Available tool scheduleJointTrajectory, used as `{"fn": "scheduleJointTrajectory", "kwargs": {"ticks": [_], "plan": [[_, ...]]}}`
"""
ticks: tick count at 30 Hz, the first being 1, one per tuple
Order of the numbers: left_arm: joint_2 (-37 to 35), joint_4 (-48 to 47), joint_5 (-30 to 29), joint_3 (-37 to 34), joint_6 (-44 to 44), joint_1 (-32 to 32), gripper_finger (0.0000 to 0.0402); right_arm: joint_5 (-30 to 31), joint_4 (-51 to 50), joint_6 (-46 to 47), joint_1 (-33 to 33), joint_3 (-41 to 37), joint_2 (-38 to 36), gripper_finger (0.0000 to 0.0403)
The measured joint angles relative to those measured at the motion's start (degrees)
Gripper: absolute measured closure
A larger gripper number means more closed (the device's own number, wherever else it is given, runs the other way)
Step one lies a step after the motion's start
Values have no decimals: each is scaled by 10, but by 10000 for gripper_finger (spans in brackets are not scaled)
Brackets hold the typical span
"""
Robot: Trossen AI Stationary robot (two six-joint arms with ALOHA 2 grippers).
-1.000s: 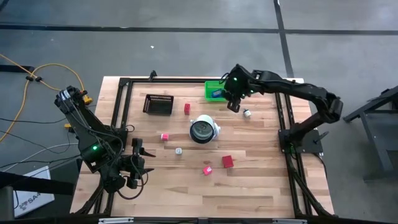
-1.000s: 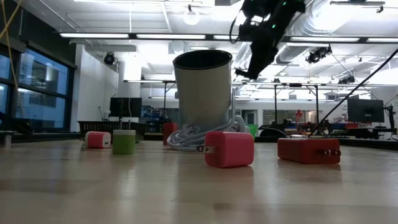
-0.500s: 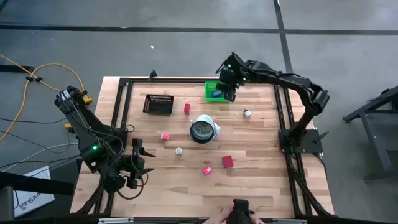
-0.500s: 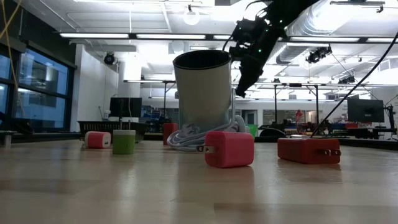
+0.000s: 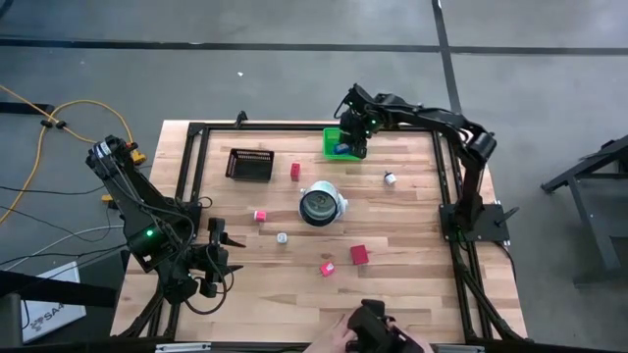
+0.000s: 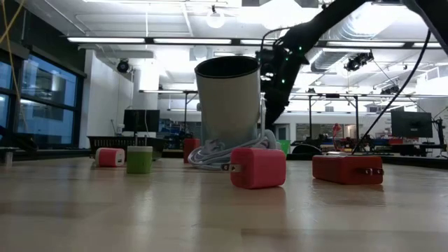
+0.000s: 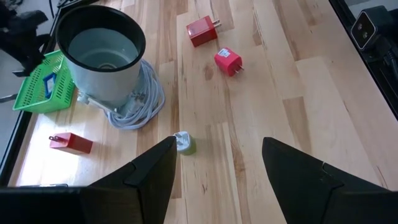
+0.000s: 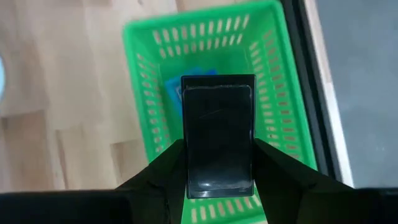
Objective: Pick & Place Office items
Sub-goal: Put the black digital timer into the green bin
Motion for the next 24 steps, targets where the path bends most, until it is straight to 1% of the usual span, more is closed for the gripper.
{"fn": "scheduleJointTrajectory", "kwargs": {"ticks": [9,12,18,22,24], "plan": [[0,0,0,0,0,0,174,-16,-12,-11,-12,0,9,256],[0,0,0,0,0,0,174,-35,-13,-11,-16,-1,9,256],[0,0,0,0,0,0,174,-26,-17,-13,-16,-4,9,256],[0,0,0,0,0,0,174,-28,-20,-13,-16,-5,23,256],[0,0,0,0,0,0,174,-15,-17,-16,-13,-5,29,256]]}}
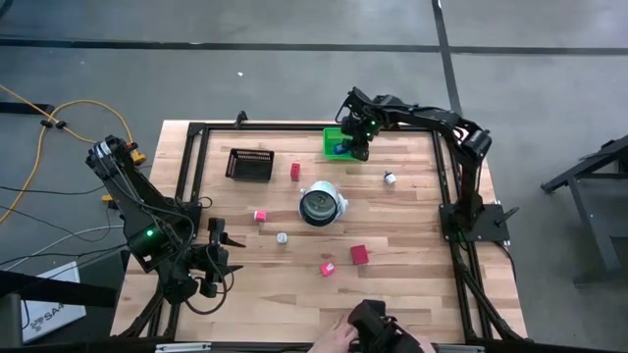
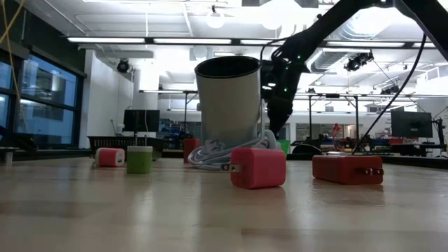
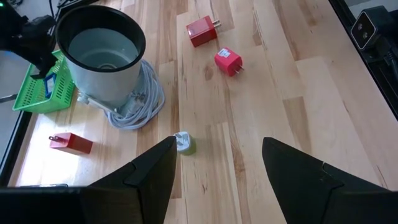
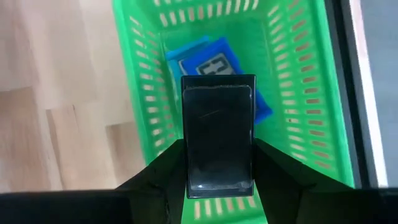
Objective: Pick & Place Office items
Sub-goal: Put the black digital timer into the green bin
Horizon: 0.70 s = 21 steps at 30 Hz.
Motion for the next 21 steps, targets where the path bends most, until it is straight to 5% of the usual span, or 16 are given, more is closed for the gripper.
{"fn": "scheduleJointTrajectory", "kwargs": {"ticks": [21], "plan": [[0,7,0,0,0,0,174,-12,-9,-9,-3,0,32,256]]}}
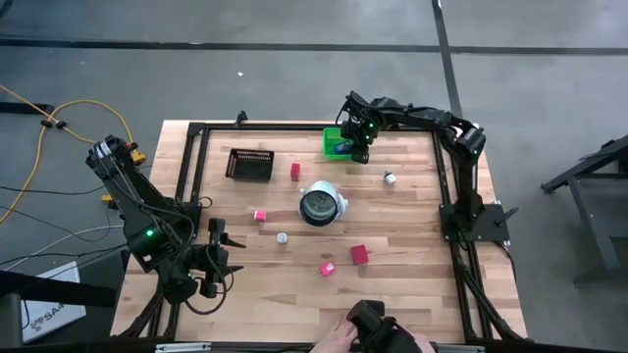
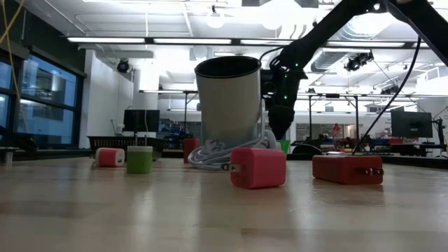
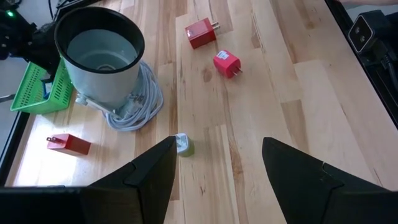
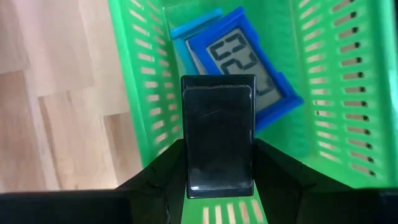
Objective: Pick & Place Office items
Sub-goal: Put the black digital timer into the green bin, then put the white charger adapter into the black bin
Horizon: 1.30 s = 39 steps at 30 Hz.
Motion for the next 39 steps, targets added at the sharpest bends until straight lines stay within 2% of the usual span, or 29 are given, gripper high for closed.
{"fn": "scheduleJointTrajectory", "kwargs": {"ticks": [8,15,25,39], "plan": [[0,0,0,0,0,0,174,2,17,-3,0,0,6,255],[0,0,0,0,0,0,174,2,17,-3,0,0,6,235],[0,0,0,0,0,0,174,2,17,-3,0,0,6,238],[0,0,0,0,0,0,174,17,17,-1,0,0,6,200]]}}
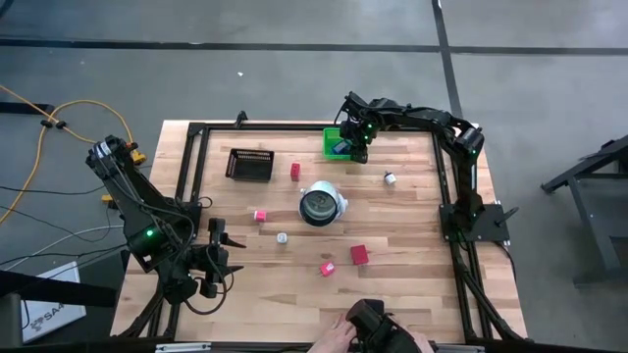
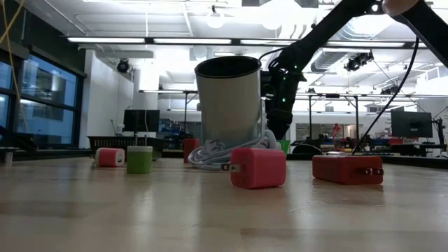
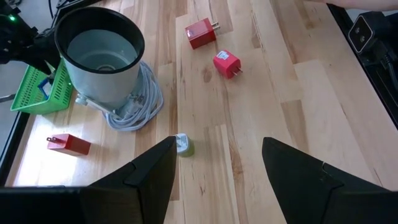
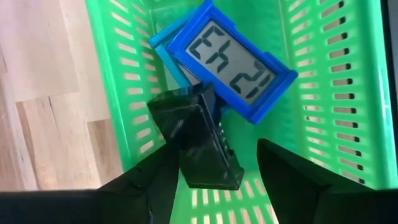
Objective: Pick & Place Office items
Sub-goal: Put the white charger adapter into the black bin
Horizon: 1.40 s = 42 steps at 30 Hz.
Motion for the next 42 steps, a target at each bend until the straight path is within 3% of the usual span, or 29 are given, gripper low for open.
{"fn": "scheduleJointTrajectory", "kwargs": {"ticks": [11,26,42], "plan": [[0,0,0,0,0,0,174,0,-2,0,5,0,-3,200],[0,0,0,0,0,0,174,1,-4,-1,14,0,-82,200],[0,2,0,0,0,0,174,35,-29,29,28,0,-83,200]]}}
